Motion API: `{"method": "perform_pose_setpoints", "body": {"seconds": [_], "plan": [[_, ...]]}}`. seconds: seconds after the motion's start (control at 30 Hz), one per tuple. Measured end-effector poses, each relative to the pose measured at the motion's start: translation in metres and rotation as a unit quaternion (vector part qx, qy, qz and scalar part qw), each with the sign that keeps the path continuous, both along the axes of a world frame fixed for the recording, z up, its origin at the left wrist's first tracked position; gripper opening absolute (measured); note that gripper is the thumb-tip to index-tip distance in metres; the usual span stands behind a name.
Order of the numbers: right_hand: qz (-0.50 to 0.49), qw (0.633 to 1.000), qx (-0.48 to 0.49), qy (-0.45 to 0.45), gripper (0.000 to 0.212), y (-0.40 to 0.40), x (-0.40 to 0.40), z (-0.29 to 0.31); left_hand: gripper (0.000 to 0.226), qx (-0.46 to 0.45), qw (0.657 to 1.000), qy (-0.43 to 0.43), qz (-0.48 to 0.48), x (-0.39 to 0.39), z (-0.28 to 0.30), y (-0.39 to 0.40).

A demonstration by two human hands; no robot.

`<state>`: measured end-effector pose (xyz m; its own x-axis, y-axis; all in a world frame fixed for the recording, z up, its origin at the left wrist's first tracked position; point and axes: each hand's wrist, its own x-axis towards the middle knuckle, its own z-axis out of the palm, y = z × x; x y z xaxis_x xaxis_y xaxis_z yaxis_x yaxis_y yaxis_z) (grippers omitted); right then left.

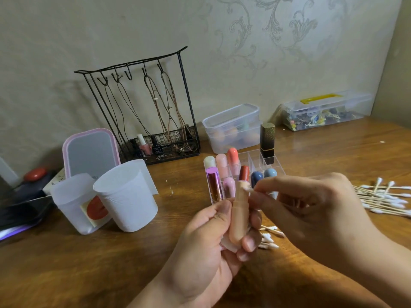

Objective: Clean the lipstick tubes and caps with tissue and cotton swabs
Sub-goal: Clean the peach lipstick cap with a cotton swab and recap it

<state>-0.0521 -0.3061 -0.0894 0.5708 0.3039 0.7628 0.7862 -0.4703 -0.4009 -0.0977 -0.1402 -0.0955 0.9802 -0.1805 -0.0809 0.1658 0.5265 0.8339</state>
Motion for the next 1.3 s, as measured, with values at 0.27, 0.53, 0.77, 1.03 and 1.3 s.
{"method": "perform_pose_setpoints", "body": {"seconds": [0.27,0.53,0.77,1.03,1.3], "plan": [[0.025,1.0,-0.003,0.009,0.018,-0.0023,0.0013,0.0015,0.028,-0.012,1.0,-0.01,-0.013,0.0024,-0.0028,0.0005],[0.041,0.998,-0.039,0.005,0.021,-0.003,0.0032,0.003,0.024,0.011,1.0,0.005,0.007,0.0015,-0.0012,0.0008],[0.092,0.993,0.048,0.06,0.025,-0.0038,0.0041,0.0037,0.057,-0.018,0.999,-0.048,-0.01,0.0051,-0.0031,0.0035],[0.139,0.984,0.008,0.115,0.016,-0.0039,-0.0001,0.0061,0.082,-0.034,0.998,-0.049,-0.007,0.0078,-0.0055,0.0071],[0.141,0.985,0.005,0.1,0.015,-0.0046,0.0003,0.0045,0.081,-0.054,0.997,-0.046,-0.009,0.0075,-0.0056,0.0073]]}}
